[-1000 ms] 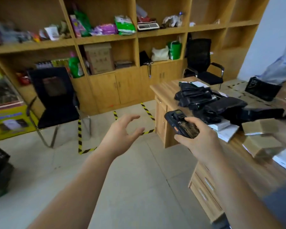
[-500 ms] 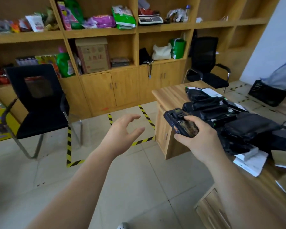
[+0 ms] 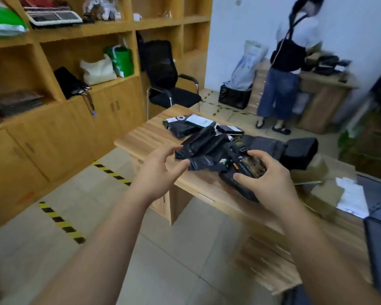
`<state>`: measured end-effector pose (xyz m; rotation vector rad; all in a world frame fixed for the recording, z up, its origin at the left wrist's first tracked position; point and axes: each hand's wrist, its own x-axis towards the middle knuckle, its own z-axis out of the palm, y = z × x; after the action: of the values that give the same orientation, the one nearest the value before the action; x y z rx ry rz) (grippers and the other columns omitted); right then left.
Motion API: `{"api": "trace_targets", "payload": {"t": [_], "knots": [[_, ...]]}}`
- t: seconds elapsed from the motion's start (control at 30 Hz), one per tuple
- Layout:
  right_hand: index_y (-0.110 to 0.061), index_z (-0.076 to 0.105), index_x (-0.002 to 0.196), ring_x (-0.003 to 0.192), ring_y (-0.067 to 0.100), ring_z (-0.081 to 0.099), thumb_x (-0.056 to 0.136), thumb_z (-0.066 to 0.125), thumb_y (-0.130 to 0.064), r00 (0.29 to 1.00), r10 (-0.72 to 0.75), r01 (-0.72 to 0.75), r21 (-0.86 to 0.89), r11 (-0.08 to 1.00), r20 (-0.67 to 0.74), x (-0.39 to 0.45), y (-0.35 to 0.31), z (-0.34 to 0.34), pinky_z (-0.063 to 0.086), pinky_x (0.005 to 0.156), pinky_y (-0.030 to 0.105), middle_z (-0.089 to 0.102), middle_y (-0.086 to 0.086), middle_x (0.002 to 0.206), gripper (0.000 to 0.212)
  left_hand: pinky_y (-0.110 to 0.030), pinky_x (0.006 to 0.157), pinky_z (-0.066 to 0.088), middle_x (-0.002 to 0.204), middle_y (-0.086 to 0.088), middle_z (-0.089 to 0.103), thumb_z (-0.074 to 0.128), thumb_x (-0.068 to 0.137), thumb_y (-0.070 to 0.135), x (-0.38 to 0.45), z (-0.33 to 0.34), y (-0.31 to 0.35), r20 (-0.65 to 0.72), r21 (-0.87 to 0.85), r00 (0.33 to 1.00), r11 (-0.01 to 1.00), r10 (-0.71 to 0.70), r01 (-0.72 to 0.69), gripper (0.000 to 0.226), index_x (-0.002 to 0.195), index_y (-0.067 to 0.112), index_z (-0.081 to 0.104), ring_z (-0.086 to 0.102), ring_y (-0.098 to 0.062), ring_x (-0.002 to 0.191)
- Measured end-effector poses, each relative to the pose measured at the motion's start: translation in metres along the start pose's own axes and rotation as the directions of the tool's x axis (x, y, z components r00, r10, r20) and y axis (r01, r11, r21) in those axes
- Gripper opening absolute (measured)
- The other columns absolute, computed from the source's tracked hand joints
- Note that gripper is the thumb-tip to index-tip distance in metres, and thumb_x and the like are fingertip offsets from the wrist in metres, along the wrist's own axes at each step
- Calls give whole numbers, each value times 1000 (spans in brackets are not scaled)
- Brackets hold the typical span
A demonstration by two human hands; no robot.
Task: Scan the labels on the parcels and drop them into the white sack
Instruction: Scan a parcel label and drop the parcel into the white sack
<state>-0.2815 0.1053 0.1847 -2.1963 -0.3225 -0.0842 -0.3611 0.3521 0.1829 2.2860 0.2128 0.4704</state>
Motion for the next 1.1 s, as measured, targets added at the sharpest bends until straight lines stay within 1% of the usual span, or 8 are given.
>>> {"api": "trace_targets", "payload": {"t": [0.2,0.37,0.5,0.6,0.77,0.9,1.03,1.1], "knots": [[-32,62,123,102,14,60,69,88,-30,996,64,-66,-26,997,-70,39,21,11,46,86,29,64,-8,109,59,-16,92,37,115,22,54,65,91,39,53,29,-31,94,-33,995,999,18,-15,39,128,29,59,47,9,105],[-41,58,124,105,13,59,70,85,-40,995,89,-91,-38,995,-46,95,35,38,50,88,35,62,-12,114,61,-26,99,43,123,15,58,64,91,42,114,37,-58,107,-5,994,1000,12,-11,41,129,28,59,51,0,115],[-40,58,125,107,12,59,71,84,-39,994,102,-102,-6,995,-39,157,41,57,50,90,35,63,-11,118,60,-23,96,41,120,21,55,64,92,40,176,45,-70,139,24,990,1000,16,-20,38,128,30,58,50,2,114],[-41,58,126,110,13,58,71,83,-39,993,114,-114,-6,993,-25,204,51,66,50,94,36,63,-10,121,60,-22,94,41,117,18,57,66,91,36,222,59,-79,145,35,989,999,18,-23,38,127,25,59,51,2,109],[-41,57,128,111,13,57,71,82,-43,990,139,-140,-53,989,-15,263,72,80,50,91,35,61,-12,123,62,-22,93,42,114,17,56,68,90,31,281,89,-95,162,20,987,1000,-5,2,36,125,24,61,52,-1,104],[-41,57,127,111,13,57,70,83,-42,985,173,-173,-55,983,-6,289,85,96,50,93,37,60,-12,123,62,-11,86,38,115,14,57,68,91,30,309,107,-113,192,27,981,1000,-4,-1,36,125,21,61,50,0,104],[-40,58,127,112,11,57,70,83,-42,978,208,-209,-68,975,-25,305,92,114,49,94,37,60,-13,123,62,-16,85,35,121,10,56,68,91,33,333,123,-136,257,50,964,997,-72,61,40,129,21,59,49,-5,102],[-41,57,127,112,11,56,71,82,-42,971,236,-237,-86,968,-28,310,94,123,49,95,38,59,-12,123,61,-19,90,36,126,5,57,69,90,34,346,136,-153,297,61,950,995,-94,79,44,130,18,58,53,-11,111]]}}
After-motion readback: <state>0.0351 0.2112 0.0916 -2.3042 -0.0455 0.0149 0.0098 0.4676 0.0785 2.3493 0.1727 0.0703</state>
